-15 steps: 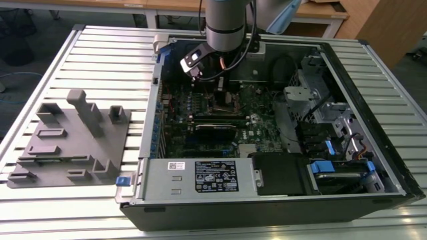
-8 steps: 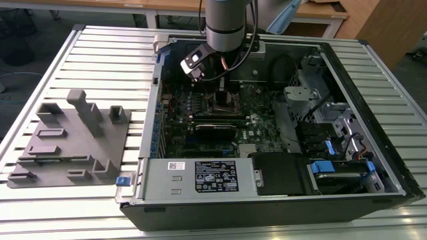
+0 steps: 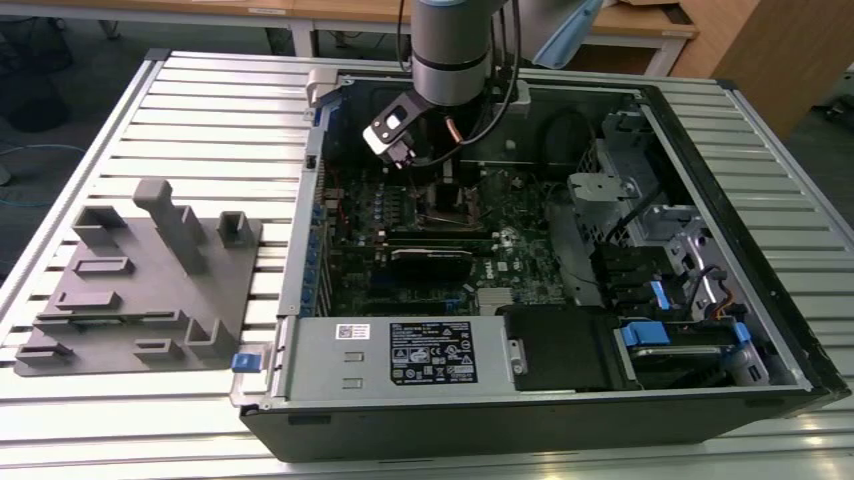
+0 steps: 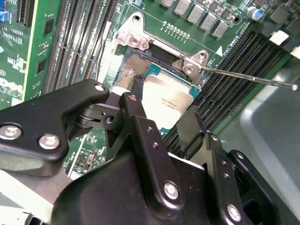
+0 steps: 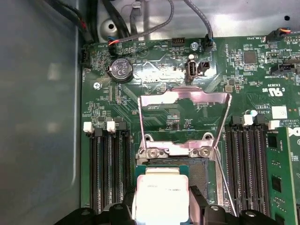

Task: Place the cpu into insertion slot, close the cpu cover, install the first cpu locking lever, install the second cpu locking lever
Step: 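Place the cpu into insertion slot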

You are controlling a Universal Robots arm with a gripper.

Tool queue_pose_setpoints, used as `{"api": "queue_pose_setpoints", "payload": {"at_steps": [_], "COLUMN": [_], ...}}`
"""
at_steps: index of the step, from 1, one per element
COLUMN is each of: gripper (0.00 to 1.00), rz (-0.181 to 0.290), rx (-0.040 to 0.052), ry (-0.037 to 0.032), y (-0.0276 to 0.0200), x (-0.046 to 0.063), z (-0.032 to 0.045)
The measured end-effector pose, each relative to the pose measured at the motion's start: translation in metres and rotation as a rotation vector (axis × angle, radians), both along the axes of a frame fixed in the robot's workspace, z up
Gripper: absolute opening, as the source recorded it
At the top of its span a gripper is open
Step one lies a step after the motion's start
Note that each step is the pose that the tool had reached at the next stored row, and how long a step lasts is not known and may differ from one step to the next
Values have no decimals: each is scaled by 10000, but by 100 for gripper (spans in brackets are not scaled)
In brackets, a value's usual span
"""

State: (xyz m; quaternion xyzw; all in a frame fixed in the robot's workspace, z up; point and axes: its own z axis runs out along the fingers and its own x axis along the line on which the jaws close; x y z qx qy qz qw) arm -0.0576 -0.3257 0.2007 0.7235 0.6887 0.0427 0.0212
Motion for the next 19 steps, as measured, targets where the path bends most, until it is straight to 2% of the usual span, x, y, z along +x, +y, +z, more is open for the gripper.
{"api": "queue_pose_setpoints", "payload": {"at_steps": [4, 9, 14, 19], "gripper": [53, 53, 53, 53], "rz": [15, 13, 74, 505], "rx": [-22, -133, -135, -135], "ry": [-1, 0, 0, -3], "y": [-12, -81, -83, -85], "x": [0, 0, 1, 2], "z": [3, 3, -7, -15]}}
